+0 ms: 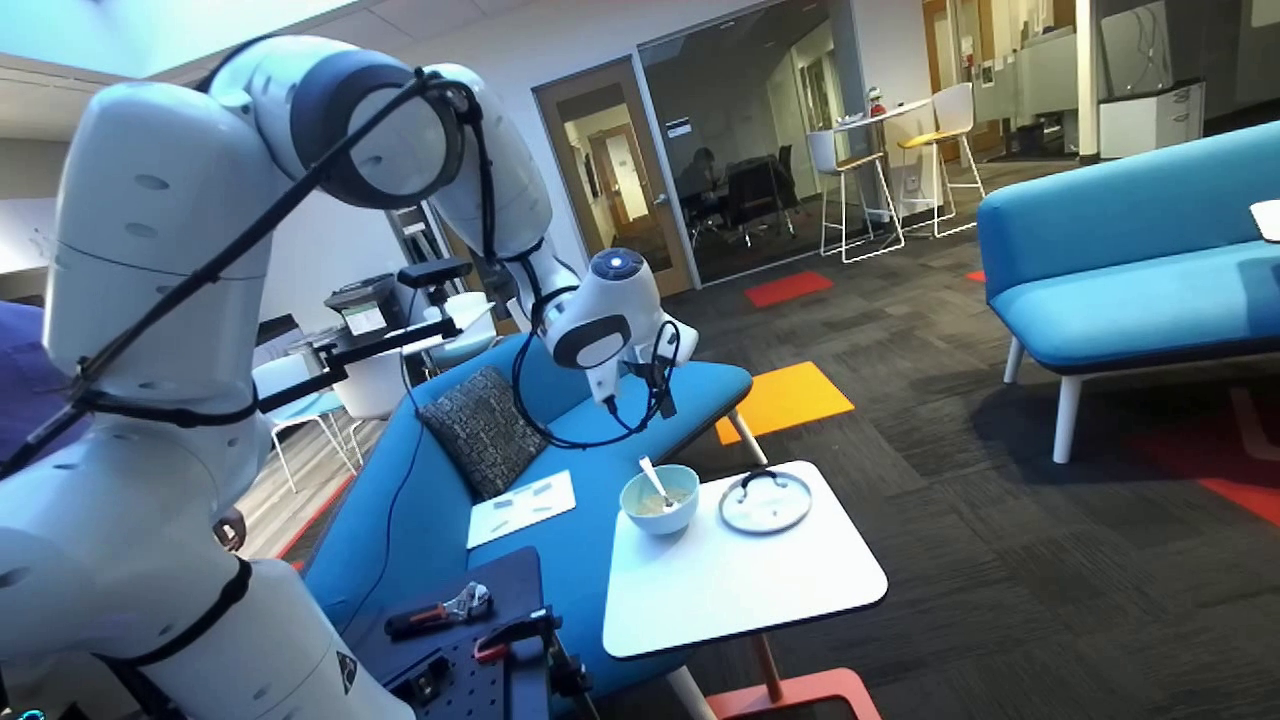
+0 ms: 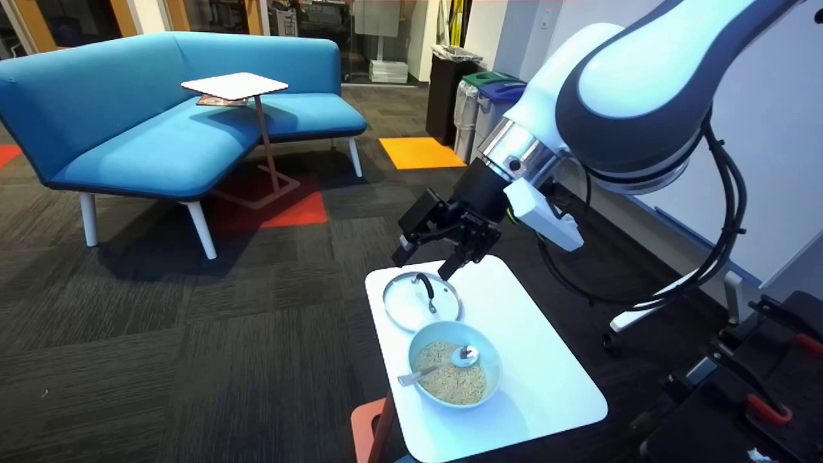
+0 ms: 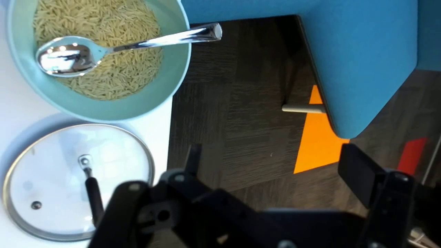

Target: Pick up the spoon and stir the objects in the bowl

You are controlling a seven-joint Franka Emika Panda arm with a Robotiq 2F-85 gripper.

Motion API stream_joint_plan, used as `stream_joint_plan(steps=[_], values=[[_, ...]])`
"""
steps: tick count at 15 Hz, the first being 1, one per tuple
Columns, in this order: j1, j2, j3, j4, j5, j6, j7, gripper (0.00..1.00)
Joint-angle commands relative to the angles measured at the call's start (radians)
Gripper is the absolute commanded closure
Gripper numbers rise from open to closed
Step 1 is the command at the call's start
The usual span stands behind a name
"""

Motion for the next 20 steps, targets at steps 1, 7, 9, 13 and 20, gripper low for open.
stream_joint_plan(steps=[1,7,9,13,20], values=[[0.117,-0.104,-0.109,-0.029,0.089,-0.038,0.170,0.00],[0.252,-0.135,-0.206,-0.014,0.165,-0.120,0.288,0.00],[0.281,-0.144,-0.226,-0.013,0.183,-0.140,0.310,0.00],[0.291,-0.102,-0.226,0.006,0.191,-0.105,0.259,0.00],[0.562,-0.145,-0.517,-0.029,0.161,-0.113,0.629,0.00]])
